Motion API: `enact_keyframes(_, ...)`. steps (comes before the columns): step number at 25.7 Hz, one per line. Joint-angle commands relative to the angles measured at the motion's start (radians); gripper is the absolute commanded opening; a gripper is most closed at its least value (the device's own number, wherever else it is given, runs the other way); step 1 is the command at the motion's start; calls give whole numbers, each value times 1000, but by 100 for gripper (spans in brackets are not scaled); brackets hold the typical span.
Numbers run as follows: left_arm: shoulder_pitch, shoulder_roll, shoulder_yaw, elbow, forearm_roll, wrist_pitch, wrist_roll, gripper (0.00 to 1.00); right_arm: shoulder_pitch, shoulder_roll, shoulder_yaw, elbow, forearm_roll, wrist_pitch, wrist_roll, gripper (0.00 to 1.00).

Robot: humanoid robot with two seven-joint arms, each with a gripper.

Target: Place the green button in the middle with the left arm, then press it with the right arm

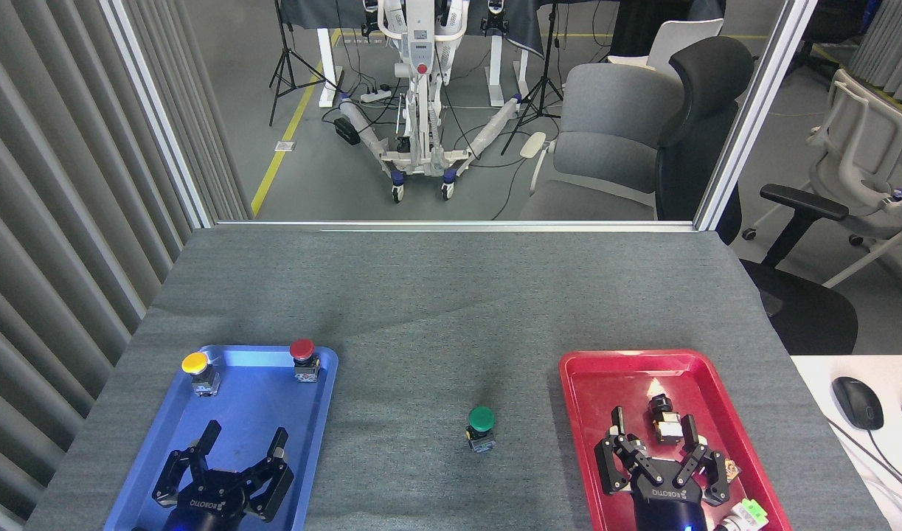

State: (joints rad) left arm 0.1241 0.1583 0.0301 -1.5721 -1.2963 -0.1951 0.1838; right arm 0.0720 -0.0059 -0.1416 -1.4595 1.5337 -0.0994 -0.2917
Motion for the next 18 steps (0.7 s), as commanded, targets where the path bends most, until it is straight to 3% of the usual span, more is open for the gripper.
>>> enact_keyframes(1, 9, -2, 37, -3, 0, 6, 3, 99, 8, -3, 5, -44, 39, 7, 197, 100)
enact_keyframes(3, 12, -5, 47, -3, 0, 8, 3, 99, 18, -3, 5, -56, 39, 10, 235, 100)
enact_keyframes(10, 15, 18, 44, -3, 6, 20, 3, 99, 17, -6, 8, -58, 39, -2, 197, 100)
enact_keyframes(15, 25, 20, 111, 18, 129, 13, -10, 99, 22, -5, 10, -58, 39, -8, 200, 100)
enact_keyframes(18, 43, 6, 116, -5, 127, 17, 2, 99, 28, -5, 10, -58, 39, -8, 200, 100)
